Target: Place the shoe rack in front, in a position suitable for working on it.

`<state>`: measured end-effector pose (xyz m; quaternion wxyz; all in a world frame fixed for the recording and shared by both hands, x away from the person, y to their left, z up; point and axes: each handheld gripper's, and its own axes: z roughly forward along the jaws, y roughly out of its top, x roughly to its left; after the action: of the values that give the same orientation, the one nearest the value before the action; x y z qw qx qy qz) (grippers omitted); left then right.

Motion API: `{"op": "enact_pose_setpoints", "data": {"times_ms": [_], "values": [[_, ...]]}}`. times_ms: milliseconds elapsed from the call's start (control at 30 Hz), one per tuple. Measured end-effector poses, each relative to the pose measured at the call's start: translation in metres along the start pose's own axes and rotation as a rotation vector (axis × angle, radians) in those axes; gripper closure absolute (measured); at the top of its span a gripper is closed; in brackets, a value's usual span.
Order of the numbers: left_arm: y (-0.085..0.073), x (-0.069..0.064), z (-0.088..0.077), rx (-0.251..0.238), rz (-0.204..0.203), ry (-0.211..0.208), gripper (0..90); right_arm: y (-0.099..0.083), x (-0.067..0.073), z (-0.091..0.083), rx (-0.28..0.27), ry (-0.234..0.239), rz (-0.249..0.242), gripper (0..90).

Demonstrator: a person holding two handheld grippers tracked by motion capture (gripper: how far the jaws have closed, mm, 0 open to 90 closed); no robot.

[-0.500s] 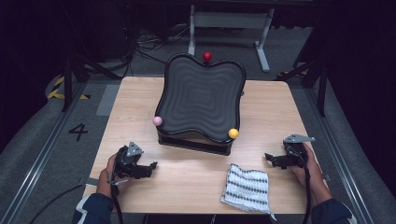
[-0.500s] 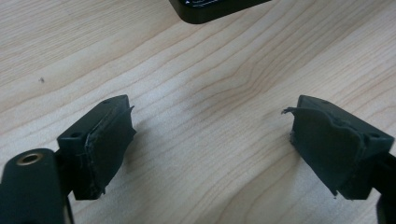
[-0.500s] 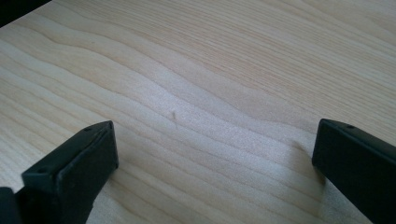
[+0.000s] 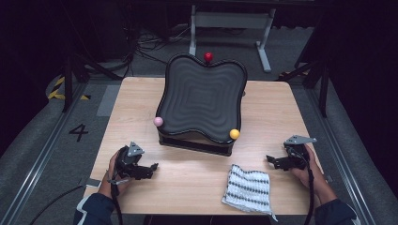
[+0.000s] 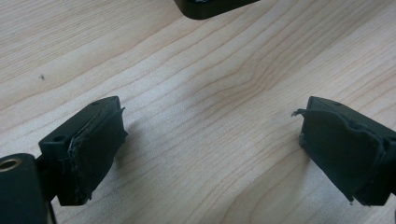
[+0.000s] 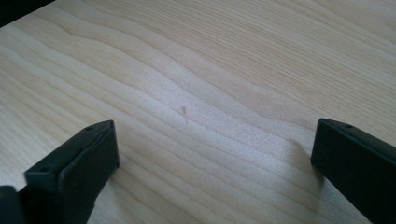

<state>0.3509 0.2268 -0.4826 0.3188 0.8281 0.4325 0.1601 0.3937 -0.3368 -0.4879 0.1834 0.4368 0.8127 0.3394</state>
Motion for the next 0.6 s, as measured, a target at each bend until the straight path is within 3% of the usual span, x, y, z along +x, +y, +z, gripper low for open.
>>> {"op": "enact_pose_setpoints", "data": {"times_ms": [100,300,433,600], "values": [[0.0,0.0,0.0,0.002,0.001,0.002,6.7,-0.002,0.001,-0.003,-0.019,0.016,-0.018,7.0],[0.001,0.0,0.0,0.004,0.014,0.0,5.8,-0.003,0.0,-0.003,-0.017,0.015,-0.019,7.2],[0.001,0.0,0.0,0.007,0.024,0.0,5.7,-0.006,-0.002,-0.008,-0.025,0.02,-0.02,15.2],[0.003,-0.009,0.004,0.017,-0.042,0.034,0.2,-0.006,0.0,-0.014,-0.019,0.032,-0.034,19.1]]}}
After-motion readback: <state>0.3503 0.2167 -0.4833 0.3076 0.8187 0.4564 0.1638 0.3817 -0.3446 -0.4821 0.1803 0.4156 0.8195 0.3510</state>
